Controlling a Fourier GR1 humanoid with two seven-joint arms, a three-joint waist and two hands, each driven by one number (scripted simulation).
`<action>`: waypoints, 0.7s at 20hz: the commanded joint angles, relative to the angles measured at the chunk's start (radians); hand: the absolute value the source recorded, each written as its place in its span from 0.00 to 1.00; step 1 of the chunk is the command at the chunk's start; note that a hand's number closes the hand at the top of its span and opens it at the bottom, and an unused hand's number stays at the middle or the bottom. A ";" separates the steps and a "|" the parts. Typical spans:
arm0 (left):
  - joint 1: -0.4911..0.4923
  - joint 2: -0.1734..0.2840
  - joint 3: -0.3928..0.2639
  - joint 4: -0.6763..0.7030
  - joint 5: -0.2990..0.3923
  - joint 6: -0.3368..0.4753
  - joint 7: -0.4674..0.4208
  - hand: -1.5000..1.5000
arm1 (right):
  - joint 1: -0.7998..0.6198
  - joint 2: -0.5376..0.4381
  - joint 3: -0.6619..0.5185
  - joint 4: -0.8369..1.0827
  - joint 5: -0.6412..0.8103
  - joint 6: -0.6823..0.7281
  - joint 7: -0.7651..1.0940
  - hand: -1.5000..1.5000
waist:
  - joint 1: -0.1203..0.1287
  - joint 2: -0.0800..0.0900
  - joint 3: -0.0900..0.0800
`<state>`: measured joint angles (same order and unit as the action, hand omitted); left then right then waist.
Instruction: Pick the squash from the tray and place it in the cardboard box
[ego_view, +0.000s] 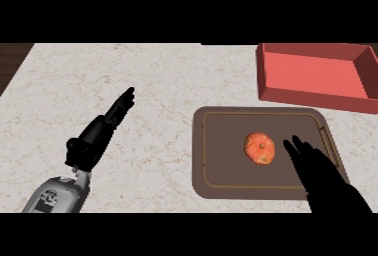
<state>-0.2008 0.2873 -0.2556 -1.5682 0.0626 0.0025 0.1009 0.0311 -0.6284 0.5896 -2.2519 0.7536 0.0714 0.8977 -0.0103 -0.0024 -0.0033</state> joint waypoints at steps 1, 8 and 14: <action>-0.009 -0.047 -0.025 0.031 -0.042 0.012 -0.030 0.50 | -0.095 0.071 -0.058 -0.051 -0.131 0.181 0.152 0.00 | 0.013 0.004 0.002; 0.007 -0.060 0.030 0.073 -0.048 -0.046 -0.063 0.50 | -0.137 0.252 -0.049 0.064 -0.042 0.184 0.157 0.00 | 0.010 0.002 0.003; -0.003 -0.054 0.061 -0.014 -0.033 -0.075 0.033 0.50 | -0.156 0.338 -0.008 0.267 0.050 0.151 0.109 0.00 | 0.014 0.002 0.003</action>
<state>-0.1951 0.2324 -0.2175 -1.5380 0.0113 -0.0462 0.0730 -0.1009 -0.3651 0.5524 -2.0695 0.7579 0.2065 0.9706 0.0019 -0.0001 -0.0003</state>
